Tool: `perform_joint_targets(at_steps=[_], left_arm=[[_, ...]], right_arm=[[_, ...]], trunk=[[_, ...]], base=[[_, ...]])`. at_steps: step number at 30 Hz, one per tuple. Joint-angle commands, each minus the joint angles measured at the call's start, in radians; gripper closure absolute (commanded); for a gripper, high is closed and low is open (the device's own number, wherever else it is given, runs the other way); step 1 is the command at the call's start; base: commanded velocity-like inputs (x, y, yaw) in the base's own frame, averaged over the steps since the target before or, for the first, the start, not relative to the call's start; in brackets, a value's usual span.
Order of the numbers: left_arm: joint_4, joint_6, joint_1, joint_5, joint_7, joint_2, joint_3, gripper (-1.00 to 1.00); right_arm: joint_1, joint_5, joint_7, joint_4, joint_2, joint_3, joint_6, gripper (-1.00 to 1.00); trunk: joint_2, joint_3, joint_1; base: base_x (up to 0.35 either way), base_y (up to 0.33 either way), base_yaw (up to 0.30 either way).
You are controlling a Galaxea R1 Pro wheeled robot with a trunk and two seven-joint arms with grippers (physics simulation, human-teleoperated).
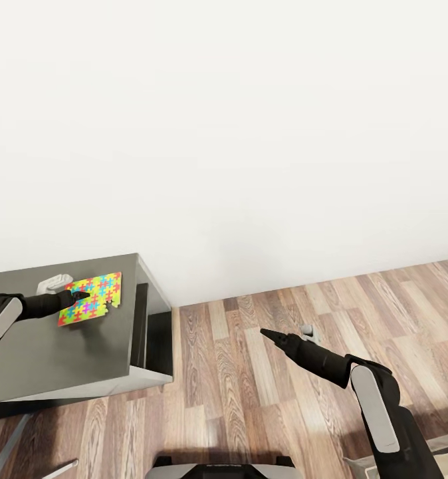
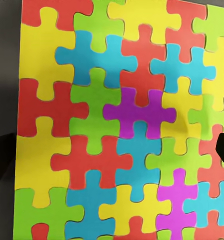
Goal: Put all the toys in the child's room - the three board games (two on the bed and one on the table), the two jigsaw puzzles on the table, and the tennis ball on the table - inside the toy box on the table in the child's room.
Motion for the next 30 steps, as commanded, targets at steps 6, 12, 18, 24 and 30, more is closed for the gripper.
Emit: perform_joint_targets(at_steps=[6,12,18,24,30], left_arm=[[0.0,0.004,-0.001,0.006,0.0,0.001,-0.006,-1.0],[0.0,0.005,-0.001,0.007,-0.001,-0.001,-0.006,-1.0],[0.0,0.006,-0.001,0.008,-0.027,-0.002,-0.007,-1.0],[0.0,0.007,0.0,0.004,-0.099,-0.004,-0.008,-1.0],[0.0,0.007,0.0,0.004,-0.113,-0.005,-0.008,-1.0]], right_arm=[[-0.001,0.007,0.008,-0.001,0.0,-0.001,0.005,-1.0],[-0.001,0.006,0.008,-0.001,0.0,-0.002,0.005,-1.0],[-0.001,0.005,0.008,0.0,0.0,-0.002,0.005,-1.0],[-0.001,0.006,0.01,-0.001,-0.001,-0.002,0.005,-1.0],[-0.001,0.006,0.01,-0.002,-0.001,-0.002,0.005,-1.0]], trunk=[[-0.002,-0.001,0.001],[-0.002,-0.001,0.001],[-0.002,-0.001,0.001],[-0.002,-0.001,0.001],[-0.002,-0.001,0.001]], base=[[0.0,0.0,0.0],[0.0,0.0,0.0],[0.0,0.0,0.0],[0.0,0.0,0.0],[0.0,0.0,0.0]])
